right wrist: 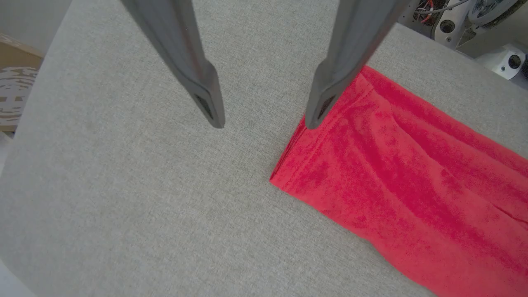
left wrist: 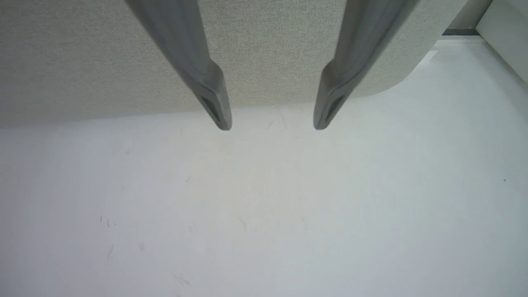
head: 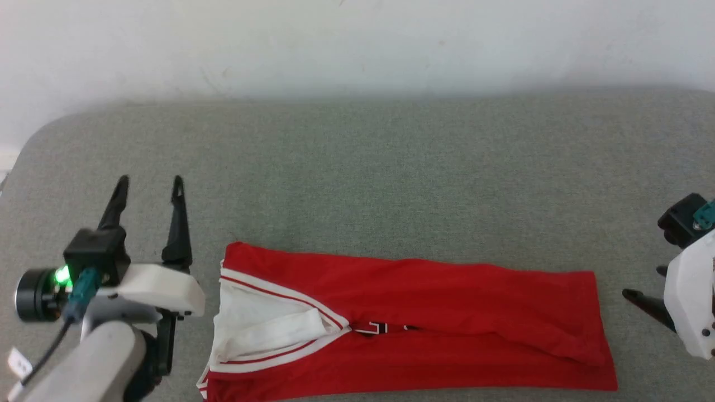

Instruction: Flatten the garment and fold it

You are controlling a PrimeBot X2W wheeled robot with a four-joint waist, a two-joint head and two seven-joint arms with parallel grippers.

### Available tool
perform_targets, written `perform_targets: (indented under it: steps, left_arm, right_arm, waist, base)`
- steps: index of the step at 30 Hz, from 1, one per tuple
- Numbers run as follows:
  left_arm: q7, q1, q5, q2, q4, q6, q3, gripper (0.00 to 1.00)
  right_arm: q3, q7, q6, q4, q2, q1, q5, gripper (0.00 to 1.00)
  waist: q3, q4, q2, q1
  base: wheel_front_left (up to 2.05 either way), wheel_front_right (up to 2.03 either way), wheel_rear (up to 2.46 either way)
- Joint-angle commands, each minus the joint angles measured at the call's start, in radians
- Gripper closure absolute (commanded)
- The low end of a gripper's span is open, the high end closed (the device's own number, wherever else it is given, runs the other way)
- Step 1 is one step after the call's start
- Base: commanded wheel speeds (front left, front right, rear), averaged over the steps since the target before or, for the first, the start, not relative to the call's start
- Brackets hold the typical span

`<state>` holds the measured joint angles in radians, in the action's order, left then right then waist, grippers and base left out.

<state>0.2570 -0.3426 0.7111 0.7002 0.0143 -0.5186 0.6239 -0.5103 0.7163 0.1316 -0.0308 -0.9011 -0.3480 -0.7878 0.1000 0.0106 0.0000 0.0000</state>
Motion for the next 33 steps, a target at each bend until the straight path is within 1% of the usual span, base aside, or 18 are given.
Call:
perform_targets:
  steps: [1, 4, 7, 9, 13, 18, 21, 22, 24, 28, 33]
  left_arm:
    - [0.004, 0.046, -0.042, -0.033, 0.009, -0.013, -0.044, 0.00]
    - [0.004, 0.135, -0.163, -0.110, 0.021, -0.019, -0.168, 0.00]
    - [0.005, 0.203, -0.262, -0.182, 0.035, -0.009, -0.266, 0.00]
    - [0.005, 0.236, -0.322, -0.228, 0.044, 0.005, -0.318, 0.00]
    - [0.005, 0.282, -0.401, -0.313, 0.055, 0.068, -0.399, 0.00]
    - [0.005, 0.309, -0.460, -0.396, 0.022, 0.161, -0.462, 0.00]
    - [0.005, 0.314, -0.479, -0.434, 0.000, 0.217, -0.504, 0.00]
    - [0.005, 0.315, -0.487, -0.445, -0.004, 0.234, -0.519, 0.00]
    - [0.005, 0.322, -0.497, -0.467, -0.009, 0.269, -0.549, 0.00]
    - [0.005, 0.343, -0.530, -0.502, -0.017, 0.322, -0.600, 0.00]
    - [0.005, 0.369, -0.572, -0.539, -0.017, 0.361, -0.651, 0.00]
  right_arm:
    - [-0.004, 0.016, -0.001, -0.012, 0.011, -0.008, -0.012, 0.00]
    - [-0.010, 0.064, -0.001, -0.060, 0.046, -0.006, -0.053, 0.00]
    - [-0.021, 0.091, -0.001, -0.108, 0.083, -0.004, -0.067, 0.00]
    - [-0.028, 0.098, -0.001, -0.143, 0.111, 0.001, -0.072, 0.00]
    - [-0.025, 0.077, -0.001, -0.216, 0.174, 0.012, -0.081, 0.00]
    - [-0.071, 0.053, -0.001, -0.271, 0.223, 0.042, -0.081, 0.00]
    - [-0.096, 0.044, -0.001, -0.284, 0.236, 0.052, -0.094, 0.00]
    - [-0.101, 0.040, -0.001, -0.286, 0.238, 0.051, -0.100, 0.36]
    - [-0.115, 0.033, -0.001, -0.285, 0.235, 0.046, -0.106, 1.00]
    - [-0.120, 0.007, -0.001, -0.276, 0.220, 0.029, -0.120, 1.00]
    - [-0.116, -0.017, -0.001, -0.249, 0.191, 0.008, -0.137, 1.00]
  waist:
    - [0.015, 0.011, 0.0000, 0.0000]
    - [0.029, 0.019, 0.0000, 0.0000]
    - [0.040, 0.030, 0.0000, 0.0000]
    - [0.049, 0.039, 0.0000, 0.0000]
    - [0.062, 0.056, 0.0000, 0.0000]
    - [0.071, 0.069, 0.0000, 0.0000]
    - [0.071, 0.068, 0.0000, 0.0000]
    - [0.070, 0.066, 0.0000, 0.0000]
    - [0.064, 0.061, 0.0000, 0.0000]
    - [0.047, 0.049, 0.0000, 0.0000]
    - [0.024, 0.036, 0.0000, 0.0000]
  base:
    - [0.00, 0.00, 0.00]
    - [0.00, 0.00, 0.00]
    - [0.00, 0.00, 0.00]
    - [0.00, 0.00, 0.00]
    - [0.00, 0.00, 0.00]
    - [0.00, 0.00, 0.00]
    - [0.00, 0.00, 0.00]
    - [0.00, 0.00, 0.00]
    - [0.00, 0.00, 0.00]
    - [0.00, 0.00, 0.00]
    - [0.00, 0.00, 0.00]
